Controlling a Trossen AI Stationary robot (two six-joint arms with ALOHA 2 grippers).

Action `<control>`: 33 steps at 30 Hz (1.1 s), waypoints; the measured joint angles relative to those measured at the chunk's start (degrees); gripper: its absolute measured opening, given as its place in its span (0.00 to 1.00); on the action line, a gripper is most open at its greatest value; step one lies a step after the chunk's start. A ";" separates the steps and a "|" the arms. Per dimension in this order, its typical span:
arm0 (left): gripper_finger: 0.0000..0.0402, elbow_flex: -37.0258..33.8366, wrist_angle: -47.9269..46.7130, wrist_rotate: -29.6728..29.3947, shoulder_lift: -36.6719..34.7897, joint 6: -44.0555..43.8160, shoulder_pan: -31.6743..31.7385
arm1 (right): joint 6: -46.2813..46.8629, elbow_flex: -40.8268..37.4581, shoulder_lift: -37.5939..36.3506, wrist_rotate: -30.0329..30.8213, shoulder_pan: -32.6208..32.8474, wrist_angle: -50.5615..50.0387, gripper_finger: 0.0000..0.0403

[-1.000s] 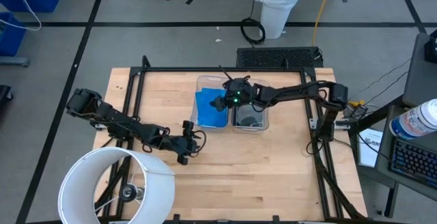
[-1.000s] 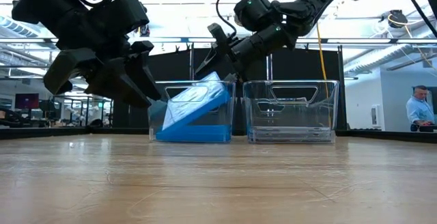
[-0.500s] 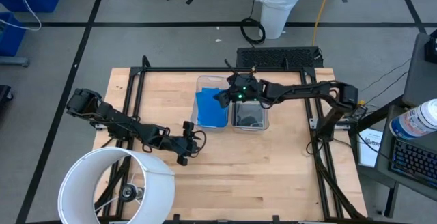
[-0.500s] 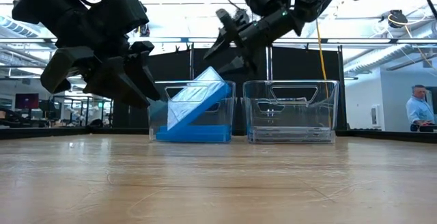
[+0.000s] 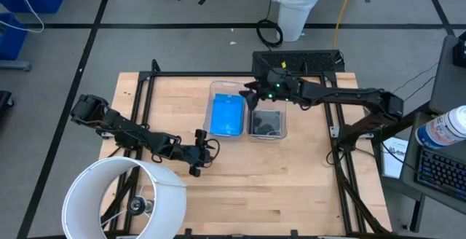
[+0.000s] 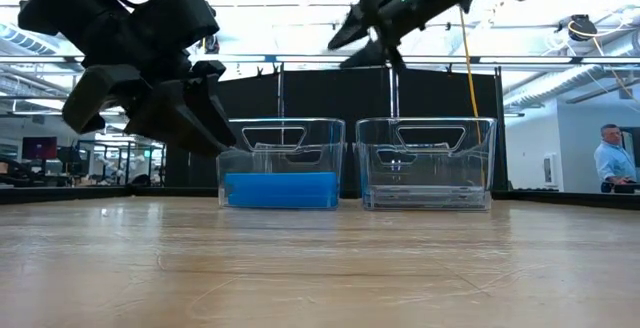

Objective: Pick & place jewel cases by type
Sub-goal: Return to Home Position

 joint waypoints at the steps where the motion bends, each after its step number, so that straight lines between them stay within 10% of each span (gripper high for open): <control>1: 0.45 0.00 0.74 -0.02 0.00 -0.04 0.00 | -1.78 0.00 -0.70 -0.38 0.64 -0.51 0.53; 17: 0.28 0.04 7.08 -0.18 -2.30 14.47 5.52 | -18.65 -9.17 -11.15 -0.36 10.67 0.09 0.02; 23: 0.03 -0.04 4.22 13.51 -8.19 14.39 10.43 | -18.85 -18.35 -18.42 -0.47 11.43 8.88 0.01; 33: 0.01 -0.75 4.19 36.56 -12.24 10.42 21.29 | -21.12 -33.42 -35.25 -0.16 12.95 10.45 0.00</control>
